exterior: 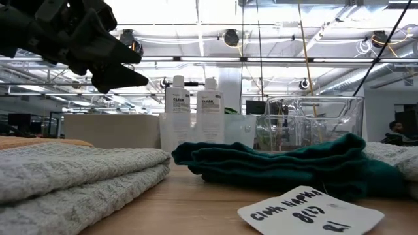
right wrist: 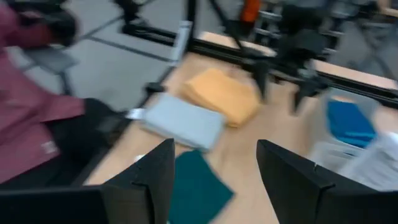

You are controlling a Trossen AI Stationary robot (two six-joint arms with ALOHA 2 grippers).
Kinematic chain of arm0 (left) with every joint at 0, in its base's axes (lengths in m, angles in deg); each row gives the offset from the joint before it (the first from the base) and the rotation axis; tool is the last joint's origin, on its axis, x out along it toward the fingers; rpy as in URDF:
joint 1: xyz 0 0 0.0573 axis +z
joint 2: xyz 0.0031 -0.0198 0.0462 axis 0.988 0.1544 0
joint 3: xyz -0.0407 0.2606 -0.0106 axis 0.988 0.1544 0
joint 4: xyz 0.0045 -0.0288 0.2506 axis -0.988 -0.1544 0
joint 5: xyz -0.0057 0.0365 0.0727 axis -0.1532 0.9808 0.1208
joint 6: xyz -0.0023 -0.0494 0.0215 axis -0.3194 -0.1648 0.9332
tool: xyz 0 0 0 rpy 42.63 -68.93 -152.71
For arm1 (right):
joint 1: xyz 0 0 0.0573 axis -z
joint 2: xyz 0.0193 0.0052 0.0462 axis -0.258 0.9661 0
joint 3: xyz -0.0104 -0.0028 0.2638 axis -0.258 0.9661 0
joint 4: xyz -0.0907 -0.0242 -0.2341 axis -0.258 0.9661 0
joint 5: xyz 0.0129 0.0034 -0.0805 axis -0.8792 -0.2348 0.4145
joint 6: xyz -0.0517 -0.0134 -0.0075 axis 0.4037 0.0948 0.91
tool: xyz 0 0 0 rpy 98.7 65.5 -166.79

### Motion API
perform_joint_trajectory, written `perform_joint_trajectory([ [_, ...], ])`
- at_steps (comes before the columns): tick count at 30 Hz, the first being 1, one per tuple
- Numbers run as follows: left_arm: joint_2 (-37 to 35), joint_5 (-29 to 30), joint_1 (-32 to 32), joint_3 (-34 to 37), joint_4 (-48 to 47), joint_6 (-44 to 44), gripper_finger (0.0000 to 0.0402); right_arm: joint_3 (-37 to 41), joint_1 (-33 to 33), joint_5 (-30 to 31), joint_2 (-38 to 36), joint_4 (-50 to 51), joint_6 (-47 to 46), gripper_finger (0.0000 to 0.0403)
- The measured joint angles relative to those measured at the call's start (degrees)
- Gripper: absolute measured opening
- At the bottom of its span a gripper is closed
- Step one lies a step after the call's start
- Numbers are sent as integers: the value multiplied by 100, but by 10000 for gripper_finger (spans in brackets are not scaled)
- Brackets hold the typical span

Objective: Pick & Place Kitchen Items
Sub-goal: Put the white plastic restorer bottle into the white bin

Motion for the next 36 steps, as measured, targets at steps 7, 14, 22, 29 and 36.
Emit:
perform_joint_trajectory([
  [7, 0, 304, 1, 2, 3, 1, 312, 0, -1227, -203, 4, -64, -116, 199],
  [14, -2, 304, 98, 2, 2, -30, 312, -1360, -2253, 1649, 626, 2558, -2607, 218],
  [22, -1, 303, 274, 2, -1, -158, 312, -2174, -2431, -176, 1773, 5694, -6973, 220],
  [29, -1, 247, 338, 2, -4, -295, 312, -2168, -2689, -759, 2051, 6155, -8559, 200],
  [36, -2, 236, 338, 2, -11, -270, 312, -2168, -2760, -753, 2048, 6140, -9169, 196],
])
